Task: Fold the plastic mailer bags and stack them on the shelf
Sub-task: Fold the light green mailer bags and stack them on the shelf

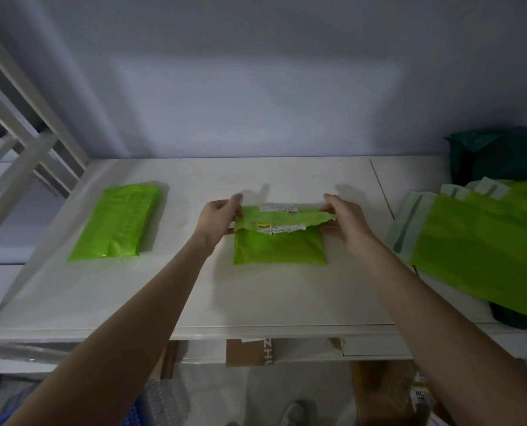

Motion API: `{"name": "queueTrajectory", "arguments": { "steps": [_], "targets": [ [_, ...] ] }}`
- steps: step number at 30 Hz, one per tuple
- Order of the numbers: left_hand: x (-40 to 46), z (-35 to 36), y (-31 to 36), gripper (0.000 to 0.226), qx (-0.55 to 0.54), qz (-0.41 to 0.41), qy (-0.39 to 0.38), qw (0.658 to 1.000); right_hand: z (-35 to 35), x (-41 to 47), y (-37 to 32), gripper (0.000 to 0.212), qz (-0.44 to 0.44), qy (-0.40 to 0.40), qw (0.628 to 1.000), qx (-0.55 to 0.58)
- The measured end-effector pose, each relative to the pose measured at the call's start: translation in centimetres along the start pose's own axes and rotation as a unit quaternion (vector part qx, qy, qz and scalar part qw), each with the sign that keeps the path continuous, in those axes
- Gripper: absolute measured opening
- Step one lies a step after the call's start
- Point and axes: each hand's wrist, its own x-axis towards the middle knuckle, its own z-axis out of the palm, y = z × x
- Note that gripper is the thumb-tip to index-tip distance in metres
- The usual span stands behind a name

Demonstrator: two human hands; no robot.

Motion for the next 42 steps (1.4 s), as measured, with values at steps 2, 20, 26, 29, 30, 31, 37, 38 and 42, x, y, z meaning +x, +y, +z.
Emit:
{"name": "queueTrajectory", "arguments": {
  "steps": [2,20,26,29,30,31,37,38,42],
  "targets": [
    [0.0,0.1,-0.4,0.020,0.055,0.018,0.022,0.998,-0.2,-0.5,0.1,0.013,-0.008,-0.023,1.000,-0.007],
    [-2.4,1.4,-3.1,0.033,0.230,0.080,0.118,0.963,0.2,-3.4,2.8,0.022,-0.214,0.085,0.905,-0.357],
    [-2.5,1.6,-2.9,0.035,0.267,0.101,0.138,0.948,0.2,-3.3,3.0,0.031,-0.265,0.123,0.846,-0.446],
    [-2.4,1.8,-3.2,0.037,0.290,0.111,0.133,0.941,0.1,-3.4,3.2,0.032,-0.262,0.121,0.837,-0.465],
    [-2.4,1.8,-3.3,0.037,0.300,0.112,0.131,0.938,0.0,-3.4,3.4,0.032,-0.261,0.119,0.834,-0.471],
    [-2.4,1.8,-3.5,0.037,0.311,0.114,0.129,0.935,0.0,-3.4,3.5,0.032,-0.261,0.115,0.833,-0.475],
    [-2.5,1.9,-3.6,0.031,0.355,0.126,0.121,0.918,0.0,-3.4,3.9,0.032,-0.260,0.102,0.825,-0.492],
    [-2.6,1.9,-3.6,0.031,0.361,0.125,0.121,0.916,0.0,-3.4,3.9,0.032,-0.260,0.102,0.823,-0.494],
    [-2.5,2.1,-3.4,0.031,0.386,0.126,0.123,0.905,0.0,-3.4,3.8,0.033,-0.261,0.105,0.810,-0.515]
  ]
}}
